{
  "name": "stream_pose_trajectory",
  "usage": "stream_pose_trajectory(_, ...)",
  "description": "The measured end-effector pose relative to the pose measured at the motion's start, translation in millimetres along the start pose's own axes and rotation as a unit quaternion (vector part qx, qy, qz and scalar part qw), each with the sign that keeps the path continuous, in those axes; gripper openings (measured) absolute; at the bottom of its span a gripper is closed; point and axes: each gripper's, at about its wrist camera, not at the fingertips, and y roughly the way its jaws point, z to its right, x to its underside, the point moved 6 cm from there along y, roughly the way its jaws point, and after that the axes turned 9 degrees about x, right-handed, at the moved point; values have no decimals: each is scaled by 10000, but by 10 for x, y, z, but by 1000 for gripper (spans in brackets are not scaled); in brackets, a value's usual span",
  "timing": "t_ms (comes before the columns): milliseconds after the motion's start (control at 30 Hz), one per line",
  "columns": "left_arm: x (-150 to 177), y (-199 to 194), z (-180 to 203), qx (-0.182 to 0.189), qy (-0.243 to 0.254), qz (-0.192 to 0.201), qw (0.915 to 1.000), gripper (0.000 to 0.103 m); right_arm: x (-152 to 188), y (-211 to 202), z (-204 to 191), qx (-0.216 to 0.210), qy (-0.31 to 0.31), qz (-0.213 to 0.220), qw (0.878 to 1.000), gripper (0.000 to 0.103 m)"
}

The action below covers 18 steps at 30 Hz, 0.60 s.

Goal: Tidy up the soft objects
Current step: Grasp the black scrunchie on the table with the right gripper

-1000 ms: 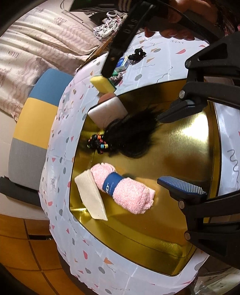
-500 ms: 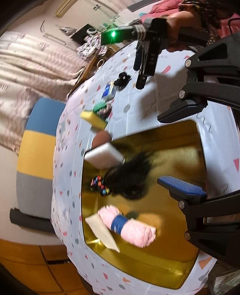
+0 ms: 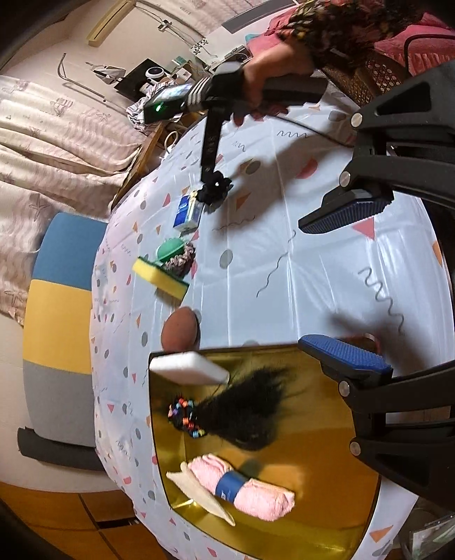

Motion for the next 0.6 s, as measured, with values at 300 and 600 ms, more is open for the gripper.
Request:
stream_pose_trajectory(300, 32, 192, 136, -111, 31, -244, 9996, 61, -40, 423, -71, -382, 41, -270, 9989, 64)
stream_pose_trajectory(600, -59, 428, 402, -54, 158, -395, 9991, 61, -5, 531, -168, -374, -217, -466, 9980, 21)
